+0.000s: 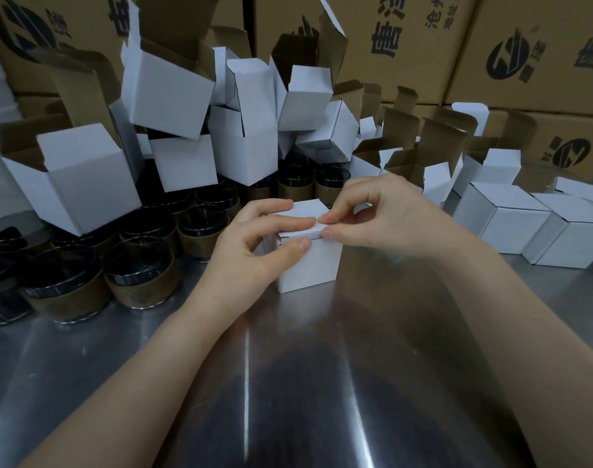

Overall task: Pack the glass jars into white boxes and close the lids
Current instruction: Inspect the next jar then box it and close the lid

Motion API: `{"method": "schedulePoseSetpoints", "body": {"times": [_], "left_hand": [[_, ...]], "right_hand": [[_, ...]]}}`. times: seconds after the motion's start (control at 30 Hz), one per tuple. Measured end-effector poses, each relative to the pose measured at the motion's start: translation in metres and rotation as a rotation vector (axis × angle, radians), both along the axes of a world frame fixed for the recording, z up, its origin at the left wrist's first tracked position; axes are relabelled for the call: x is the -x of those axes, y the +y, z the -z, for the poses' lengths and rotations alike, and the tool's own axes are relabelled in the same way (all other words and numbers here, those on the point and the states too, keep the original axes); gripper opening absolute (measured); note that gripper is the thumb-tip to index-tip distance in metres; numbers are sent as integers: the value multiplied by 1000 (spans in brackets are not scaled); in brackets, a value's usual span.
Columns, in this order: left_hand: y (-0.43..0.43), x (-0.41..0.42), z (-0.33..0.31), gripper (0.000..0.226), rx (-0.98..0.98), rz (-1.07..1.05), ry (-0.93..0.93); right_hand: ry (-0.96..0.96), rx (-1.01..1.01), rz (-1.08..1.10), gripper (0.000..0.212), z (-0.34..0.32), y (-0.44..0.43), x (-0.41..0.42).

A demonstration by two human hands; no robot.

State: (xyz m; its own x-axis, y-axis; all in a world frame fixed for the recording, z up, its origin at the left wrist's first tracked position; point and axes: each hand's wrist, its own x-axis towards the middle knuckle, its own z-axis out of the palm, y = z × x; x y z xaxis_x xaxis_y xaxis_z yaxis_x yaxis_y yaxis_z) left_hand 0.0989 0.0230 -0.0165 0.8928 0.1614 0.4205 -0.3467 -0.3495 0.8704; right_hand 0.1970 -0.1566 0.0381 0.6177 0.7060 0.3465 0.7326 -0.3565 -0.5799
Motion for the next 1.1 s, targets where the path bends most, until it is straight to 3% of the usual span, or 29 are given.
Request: {"method": "schedulePoseSetpoints", "body": {"times": [0.63, 0.9, 1.1], "left_hand": [[1, -3, 3, 27, -54, -16, -15], [2, -2, 3, 22, -63, 0, -21], [5, -4, 9, 44, -106, 23, -17]], "right_hand": [[1, 93, 8, 3, -1, 0, 0], [-137, 167, -3, 28, 9, 9, 5], [-115, 212, 26, 36, 6, 9, 8]]}}
